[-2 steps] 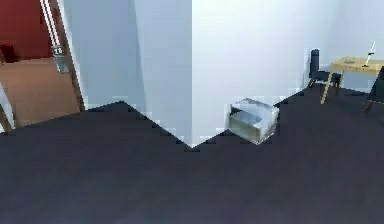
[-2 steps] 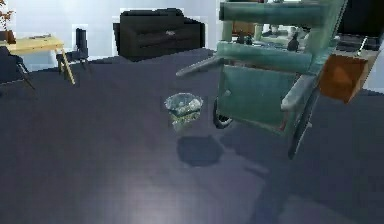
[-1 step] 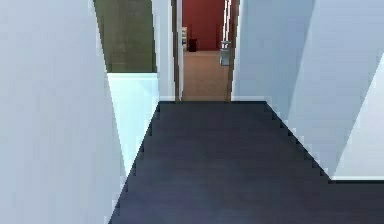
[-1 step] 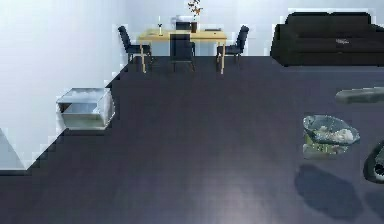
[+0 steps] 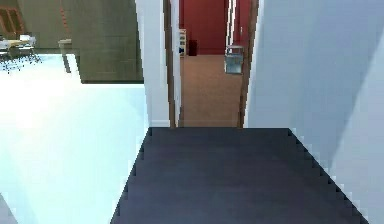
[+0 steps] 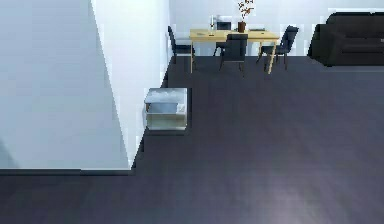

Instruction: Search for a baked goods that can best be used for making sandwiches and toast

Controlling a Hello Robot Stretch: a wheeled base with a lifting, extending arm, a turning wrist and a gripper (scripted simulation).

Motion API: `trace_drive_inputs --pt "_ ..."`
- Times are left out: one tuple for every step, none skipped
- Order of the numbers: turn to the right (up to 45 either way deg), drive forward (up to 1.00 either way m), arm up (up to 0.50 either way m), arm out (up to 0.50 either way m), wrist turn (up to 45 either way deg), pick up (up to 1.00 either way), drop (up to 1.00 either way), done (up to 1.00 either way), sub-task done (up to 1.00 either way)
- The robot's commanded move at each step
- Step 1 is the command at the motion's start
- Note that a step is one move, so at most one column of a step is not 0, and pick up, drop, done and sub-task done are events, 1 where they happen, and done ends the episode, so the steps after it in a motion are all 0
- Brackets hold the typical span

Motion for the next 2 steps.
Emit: trace_drive_inputs --pt "-6.0 0.00 0.00 0.00 0.0 0.00 0.00 0.00 0.00" --pt "0.0 0.80 0.00 0.00 0.0 0.00 0.00 0.00 0.00"
